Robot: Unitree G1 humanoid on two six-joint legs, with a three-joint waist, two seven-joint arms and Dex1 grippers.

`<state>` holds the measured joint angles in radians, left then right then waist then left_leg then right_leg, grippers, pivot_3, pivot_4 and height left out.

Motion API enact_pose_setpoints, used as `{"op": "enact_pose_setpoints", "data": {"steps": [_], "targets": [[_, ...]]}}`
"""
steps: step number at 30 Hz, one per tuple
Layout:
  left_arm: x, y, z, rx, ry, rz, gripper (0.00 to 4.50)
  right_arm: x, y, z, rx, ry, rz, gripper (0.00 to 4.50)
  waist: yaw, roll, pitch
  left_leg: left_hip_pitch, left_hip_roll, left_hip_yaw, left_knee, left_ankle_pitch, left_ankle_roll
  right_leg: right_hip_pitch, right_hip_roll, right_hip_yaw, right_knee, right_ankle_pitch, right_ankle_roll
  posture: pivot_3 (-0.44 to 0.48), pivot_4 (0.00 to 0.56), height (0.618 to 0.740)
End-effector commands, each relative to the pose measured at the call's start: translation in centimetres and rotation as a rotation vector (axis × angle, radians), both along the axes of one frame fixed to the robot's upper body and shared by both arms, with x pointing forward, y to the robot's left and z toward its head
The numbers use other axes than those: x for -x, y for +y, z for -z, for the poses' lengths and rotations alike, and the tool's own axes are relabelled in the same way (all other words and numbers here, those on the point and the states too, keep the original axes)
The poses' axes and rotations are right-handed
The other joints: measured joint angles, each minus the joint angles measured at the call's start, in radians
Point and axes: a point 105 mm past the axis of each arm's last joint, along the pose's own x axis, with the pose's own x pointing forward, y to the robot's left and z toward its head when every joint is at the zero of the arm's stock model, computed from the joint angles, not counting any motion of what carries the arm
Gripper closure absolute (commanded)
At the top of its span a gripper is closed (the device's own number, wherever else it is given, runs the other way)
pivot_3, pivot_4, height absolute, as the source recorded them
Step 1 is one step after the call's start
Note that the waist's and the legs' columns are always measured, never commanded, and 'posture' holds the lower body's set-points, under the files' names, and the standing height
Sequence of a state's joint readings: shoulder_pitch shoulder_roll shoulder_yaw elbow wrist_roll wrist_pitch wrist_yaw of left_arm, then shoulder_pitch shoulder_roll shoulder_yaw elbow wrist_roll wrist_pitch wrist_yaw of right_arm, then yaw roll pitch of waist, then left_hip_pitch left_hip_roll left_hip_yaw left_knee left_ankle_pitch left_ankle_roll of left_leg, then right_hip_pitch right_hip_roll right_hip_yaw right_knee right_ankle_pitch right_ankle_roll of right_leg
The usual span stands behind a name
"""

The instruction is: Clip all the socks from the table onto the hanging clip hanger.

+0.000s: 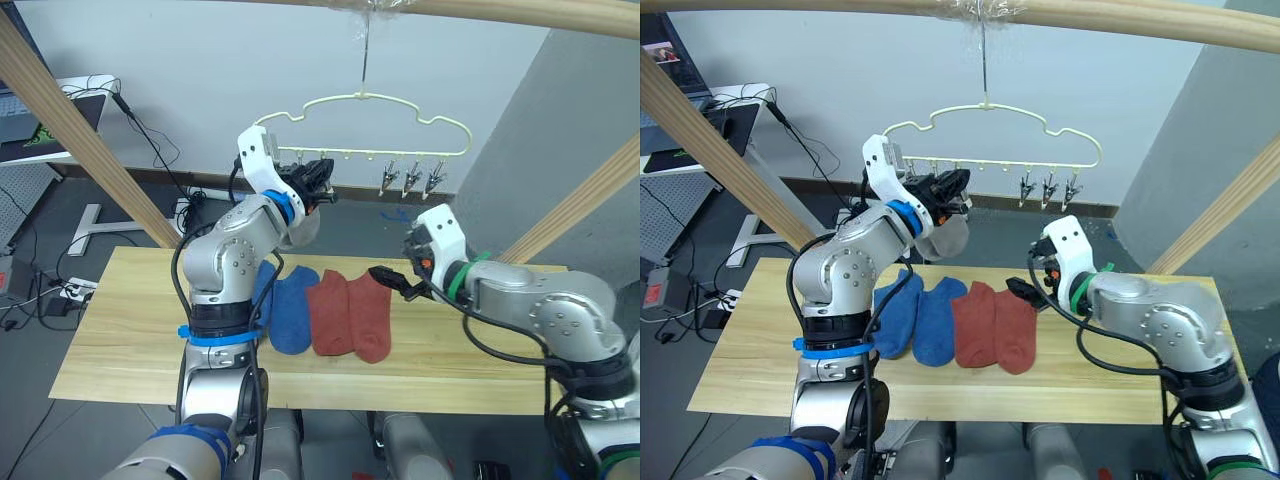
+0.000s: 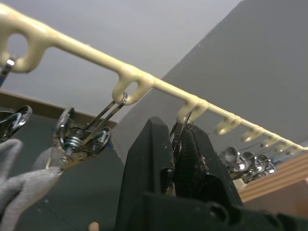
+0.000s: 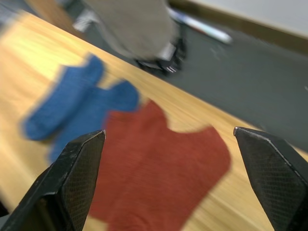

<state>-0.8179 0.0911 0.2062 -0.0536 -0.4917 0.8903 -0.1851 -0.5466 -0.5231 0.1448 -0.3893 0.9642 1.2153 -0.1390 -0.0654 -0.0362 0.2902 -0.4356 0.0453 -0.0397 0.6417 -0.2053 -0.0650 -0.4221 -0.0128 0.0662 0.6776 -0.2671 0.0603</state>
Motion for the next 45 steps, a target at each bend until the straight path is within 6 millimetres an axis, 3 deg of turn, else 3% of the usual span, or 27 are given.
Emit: {"op": "enact_pose_setpoints", "data": {"steps": [1, 19, 28, 36, 43, 45], "targets": [[0.7, -0.4, -2.2, 0.011, -0.064, 0.03, 4.39, -0.7, 0.3, 0.1, 0.027, -0.023, 0.039, 0.02, 0.0, 0.0, 0.001, 0.0, 0.0, 0.0, 0.0, 0.0, 0.0, 0.0, 0.0, 0.0, 0.0, 0.0, 0.0, -0.098, 0.297, 0.74], [0.7, -0.4, -2.5, 0.008, -0.026, 0.062, 4.39, -3.5, 2.3, 6.1, 0.101, 0.089, 0.18, 0.02, 0.0, 0.001, 0.002, 0.0, 0.0, 0.0, -0.002, 0.0, 0.0, -0.001, 0.0, 0.0, 0.0, 0.0, 0.0, -0.067, 0.298, 0.74], [0.9, -0.6, -2.6, 0.002, -0.008, 0.079, 4.39, -4.9, 2.9, 8.0, 0.117, 0.091, 0.204, 0.02, 0.002, 0.001, 0.002, 0.0, 0.0, 0.0, -0.005, 0.0, 0.0, -0.002, 0.0, 0.0, -0.002, 0.0, 0.0, -0.049, 0.3, 0.74], [1.2, -0.4, -2.7, 0.01, 0.002, 0.084, 4.39, -4.8, 3.0, 9.6, 0.134, 0.108, 0.211, 0.02, 0.007, 0.001, 0.002, 0.001, 0.0, 0.0, -0.008, 0.0, 0.0, -0.002, 0.0, -0.001, -0.002, 0.001, -0.001, -0.035, 0.3, 0.74], [1.5, -0.3, -2.7, 0.044, 0.046, 0.113, 4.39, -4.8, 2.6, 9.9, 0.129, 0.11, 0.227, 0.02, 0.007, 0.001, 0.002, 0.001, 0.0, 0.0, -0.009, 0.0, 0.0, -0.002, 0.0, -0.001, -0.002, 0.001, -0.001, -0.028, 0.297, 0.74], [1.5, -0.2, -2.7, 0.044, 0.058, 0.119, 4.39, -4.9, 2.4, 9.8, 0.133, 0.101, 0.234, 0.38, 0.008, 0.001, 0.002, 0.001, 0.0, 0.0, -0.009, 0.0, 0.0, -0.002, 0.0, -0.001, -0.002, 0.001, -0.001, -0.028, 0.295, 0.74]]}}
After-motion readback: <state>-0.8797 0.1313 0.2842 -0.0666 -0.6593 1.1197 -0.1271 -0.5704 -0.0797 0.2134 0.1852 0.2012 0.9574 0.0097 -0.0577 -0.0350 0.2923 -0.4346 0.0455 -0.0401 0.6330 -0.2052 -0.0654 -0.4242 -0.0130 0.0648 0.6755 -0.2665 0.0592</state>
